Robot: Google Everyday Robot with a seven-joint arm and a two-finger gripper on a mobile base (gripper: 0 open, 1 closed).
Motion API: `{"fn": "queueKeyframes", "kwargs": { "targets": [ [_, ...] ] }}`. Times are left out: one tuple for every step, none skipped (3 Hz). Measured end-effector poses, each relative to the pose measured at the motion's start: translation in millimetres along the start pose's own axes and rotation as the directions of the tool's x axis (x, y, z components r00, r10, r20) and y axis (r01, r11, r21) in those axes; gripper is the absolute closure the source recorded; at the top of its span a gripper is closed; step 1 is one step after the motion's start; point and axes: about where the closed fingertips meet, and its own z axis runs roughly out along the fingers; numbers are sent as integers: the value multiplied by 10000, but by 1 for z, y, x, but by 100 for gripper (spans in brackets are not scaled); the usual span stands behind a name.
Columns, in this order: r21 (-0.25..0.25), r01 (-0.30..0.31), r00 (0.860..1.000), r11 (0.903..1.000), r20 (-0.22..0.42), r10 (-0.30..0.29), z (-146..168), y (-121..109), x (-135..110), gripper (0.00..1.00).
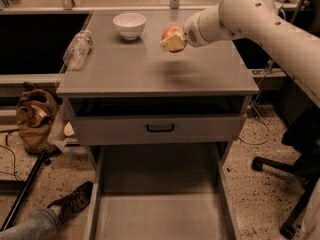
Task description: Pick apple from middle drawer and place on counter
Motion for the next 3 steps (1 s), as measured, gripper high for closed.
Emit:
{"fn": "queueKeyframes", "kwargs": {
  "targets": [
    [-439, -335, 9989, 9985, -356, 319, 6, -7, 13, 100],
    [-884, -604, 9980, 9943, -232, 586, 14, 3, 34, 100],
    [-1317, -871, 9962, 9875, -45, 872, 27, 21, 55, 100]
  ]
}}
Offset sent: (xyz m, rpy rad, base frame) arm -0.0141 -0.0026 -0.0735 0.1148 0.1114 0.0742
